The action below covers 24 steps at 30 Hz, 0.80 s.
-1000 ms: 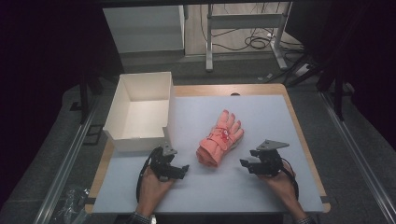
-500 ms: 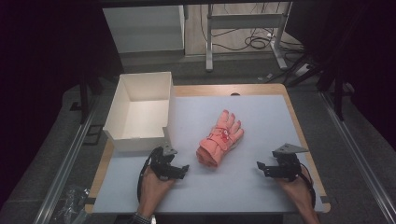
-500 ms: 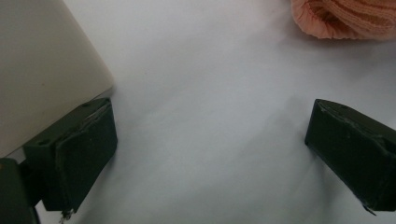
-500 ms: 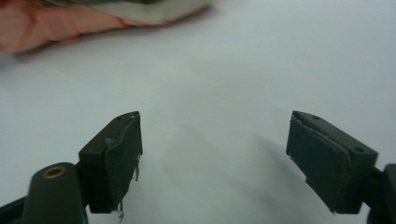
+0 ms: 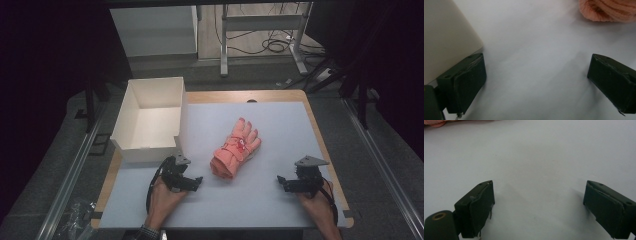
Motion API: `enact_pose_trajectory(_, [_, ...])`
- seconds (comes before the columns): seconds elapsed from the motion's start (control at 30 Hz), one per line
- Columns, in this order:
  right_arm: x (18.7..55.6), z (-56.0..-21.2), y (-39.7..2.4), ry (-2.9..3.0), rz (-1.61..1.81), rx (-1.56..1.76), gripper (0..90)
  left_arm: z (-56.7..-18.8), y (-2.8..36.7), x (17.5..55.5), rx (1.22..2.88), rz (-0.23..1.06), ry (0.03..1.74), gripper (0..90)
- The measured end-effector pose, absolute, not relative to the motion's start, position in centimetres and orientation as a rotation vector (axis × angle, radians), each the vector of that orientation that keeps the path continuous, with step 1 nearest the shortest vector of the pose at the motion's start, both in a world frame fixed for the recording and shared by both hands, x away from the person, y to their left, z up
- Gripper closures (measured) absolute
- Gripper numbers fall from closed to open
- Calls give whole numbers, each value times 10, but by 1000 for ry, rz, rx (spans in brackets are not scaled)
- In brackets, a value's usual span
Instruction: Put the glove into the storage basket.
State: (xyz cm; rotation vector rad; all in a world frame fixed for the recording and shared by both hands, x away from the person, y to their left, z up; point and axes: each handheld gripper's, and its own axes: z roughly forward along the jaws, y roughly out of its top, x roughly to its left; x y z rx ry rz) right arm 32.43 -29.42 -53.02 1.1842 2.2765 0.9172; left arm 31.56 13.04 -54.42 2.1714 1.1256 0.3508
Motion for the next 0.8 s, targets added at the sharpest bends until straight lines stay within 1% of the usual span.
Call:
enact_pose_trajectory(0.07, [324, -530, -294, 2276, 918, 1184, 101, -540, 128, 316, 2170, 331, 1114, 27])
enact_pose_trajectory(0.23, [324, -531, -294, 2273, 920, 1184, 101, -529, 118, 318, 2200, 333, 1089, 20])
enact_pose_trajectory(0.47, [324, -531, -294, 2272, 921, 1182, 101, -508, 110, 327, 2209, 279, 1051, 12])
enact_pose_trajectory(0.8, [324, -531, -294, 2272, 921, 1181, 101, -483, 104, 341, 2196, 226, 1049, 5])
